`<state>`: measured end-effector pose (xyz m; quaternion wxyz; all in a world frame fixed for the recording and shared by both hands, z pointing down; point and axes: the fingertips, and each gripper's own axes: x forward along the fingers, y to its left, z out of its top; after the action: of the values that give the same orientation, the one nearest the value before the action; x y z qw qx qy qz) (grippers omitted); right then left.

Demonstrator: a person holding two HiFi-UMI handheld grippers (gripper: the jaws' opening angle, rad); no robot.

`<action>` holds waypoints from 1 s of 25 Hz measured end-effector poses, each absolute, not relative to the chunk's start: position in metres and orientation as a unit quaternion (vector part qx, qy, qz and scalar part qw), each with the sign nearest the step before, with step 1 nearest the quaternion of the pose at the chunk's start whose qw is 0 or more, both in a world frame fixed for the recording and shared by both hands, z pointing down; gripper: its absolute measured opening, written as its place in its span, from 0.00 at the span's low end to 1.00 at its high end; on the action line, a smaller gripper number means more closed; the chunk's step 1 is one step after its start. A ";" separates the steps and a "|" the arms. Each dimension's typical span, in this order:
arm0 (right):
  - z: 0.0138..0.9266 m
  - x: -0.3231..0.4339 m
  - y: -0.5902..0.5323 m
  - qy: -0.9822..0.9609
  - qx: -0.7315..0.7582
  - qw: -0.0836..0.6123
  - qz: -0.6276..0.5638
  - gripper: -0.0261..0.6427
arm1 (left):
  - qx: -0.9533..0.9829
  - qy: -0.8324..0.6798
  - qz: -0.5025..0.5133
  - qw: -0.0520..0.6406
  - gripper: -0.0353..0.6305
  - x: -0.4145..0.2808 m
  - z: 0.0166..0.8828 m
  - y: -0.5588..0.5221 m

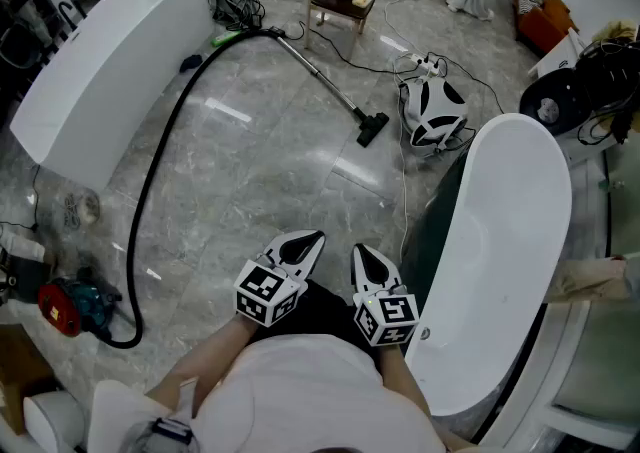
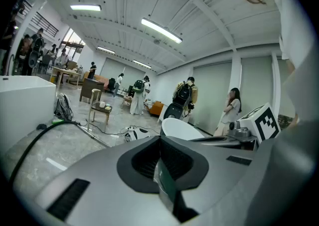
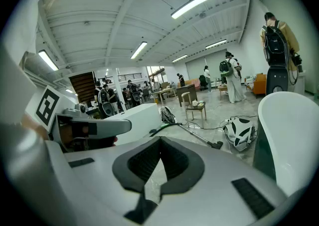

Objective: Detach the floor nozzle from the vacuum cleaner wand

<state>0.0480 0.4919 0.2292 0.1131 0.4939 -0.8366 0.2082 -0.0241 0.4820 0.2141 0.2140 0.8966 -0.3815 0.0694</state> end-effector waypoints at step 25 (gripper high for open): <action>0.234 0.051 0.484 -0.830 0.501 0.078 0.233 0.06 | 0.888 -0.394 0.077 0.225 0.07 -0.031 0.225 0.487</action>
<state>0.0506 0.4841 0.2339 0.0779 0.5006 -0.8300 0.2333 -0.0311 0.4875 0.2245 0.2245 0.8881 -0.3935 0.0773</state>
